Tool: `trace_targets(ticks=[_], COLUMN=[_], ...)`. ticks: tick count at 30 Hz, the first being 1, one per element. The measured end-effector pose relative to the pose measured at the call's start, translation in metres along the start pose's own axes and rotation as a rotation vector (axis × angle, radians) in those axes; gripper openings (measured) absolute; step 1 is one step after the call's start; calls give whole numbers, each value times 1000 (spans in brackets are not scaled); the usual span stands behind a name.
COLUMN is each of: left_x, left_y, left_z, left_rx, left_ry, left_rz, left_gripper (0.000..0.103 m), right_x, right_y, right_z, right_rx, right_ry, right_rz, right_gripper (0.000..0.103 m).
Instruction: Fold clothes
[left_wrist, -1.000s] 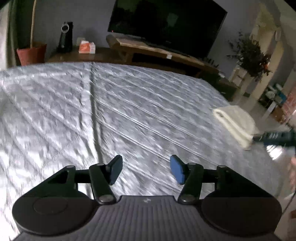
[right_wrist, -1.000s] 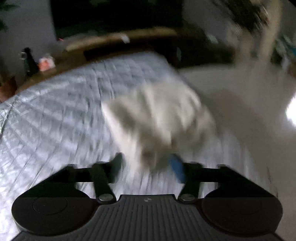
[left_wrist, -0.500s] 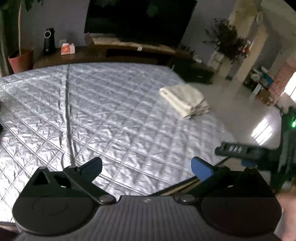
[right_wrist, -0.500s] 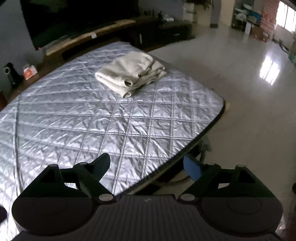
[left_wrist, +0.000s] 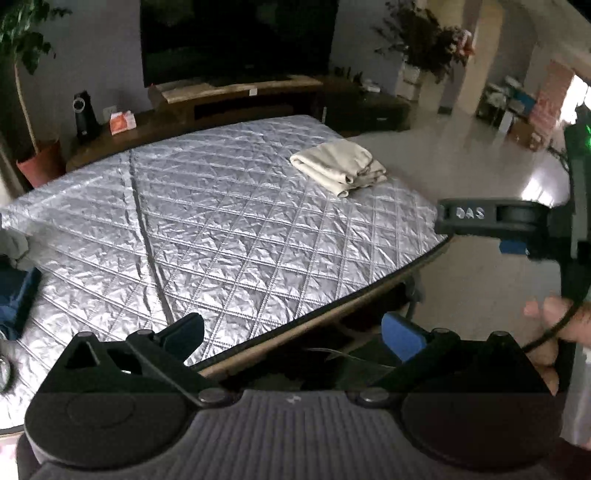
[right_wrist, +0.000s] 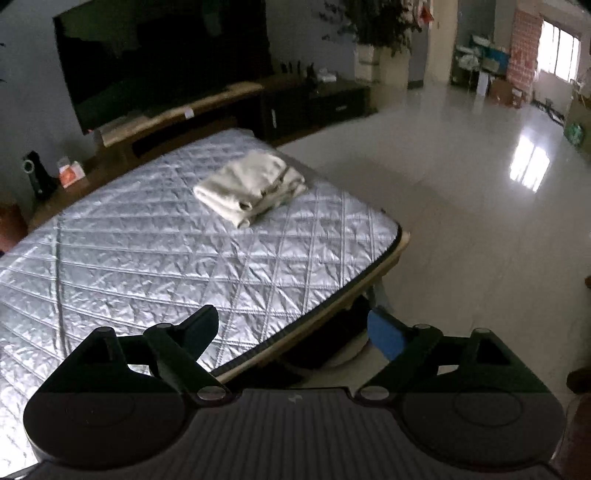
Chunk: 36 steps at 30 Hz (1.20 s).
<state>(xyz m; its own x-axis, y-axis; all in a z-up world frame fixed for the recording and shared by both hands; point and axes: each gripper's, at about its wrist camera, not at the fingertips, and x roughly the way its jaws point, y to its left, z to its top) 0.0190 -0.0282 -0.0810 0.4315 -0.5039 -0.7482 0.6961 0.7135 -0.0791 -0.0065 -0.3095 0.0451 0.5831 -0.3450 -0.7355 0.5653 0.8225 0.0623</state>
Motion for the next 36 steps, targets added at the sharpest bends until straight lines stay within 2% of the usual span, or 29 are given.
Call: trace_targets(ticks=[4, 10, 16, 19, 36], left_x=[-13, -18, -26, -30, -44], left_y=[-6, -10, -7, -8, -13], left_z=[-6, -10, -12, -15, -19], left_rx=[23, 12, -45, -43, -51], left_ry=[-33, -40, -21, -6, 4], left_rz=[8, 35, 62, 91, 129], left_gripper=[102, 102, 102, 102, 102], right_x=[-15, -33, -47, -50, -71], right_y=[6, 14, 23, 29, 53], right_z=[-3, -7, -13, -19, -33], right_rx=[-27, -50, -71, -84, -148], right_ry=[-24, -46, -59, -53, -74], right_rz=[-2, 17, 44, 60, 102], right_gripper=[92, 92, 92, 92, 92])
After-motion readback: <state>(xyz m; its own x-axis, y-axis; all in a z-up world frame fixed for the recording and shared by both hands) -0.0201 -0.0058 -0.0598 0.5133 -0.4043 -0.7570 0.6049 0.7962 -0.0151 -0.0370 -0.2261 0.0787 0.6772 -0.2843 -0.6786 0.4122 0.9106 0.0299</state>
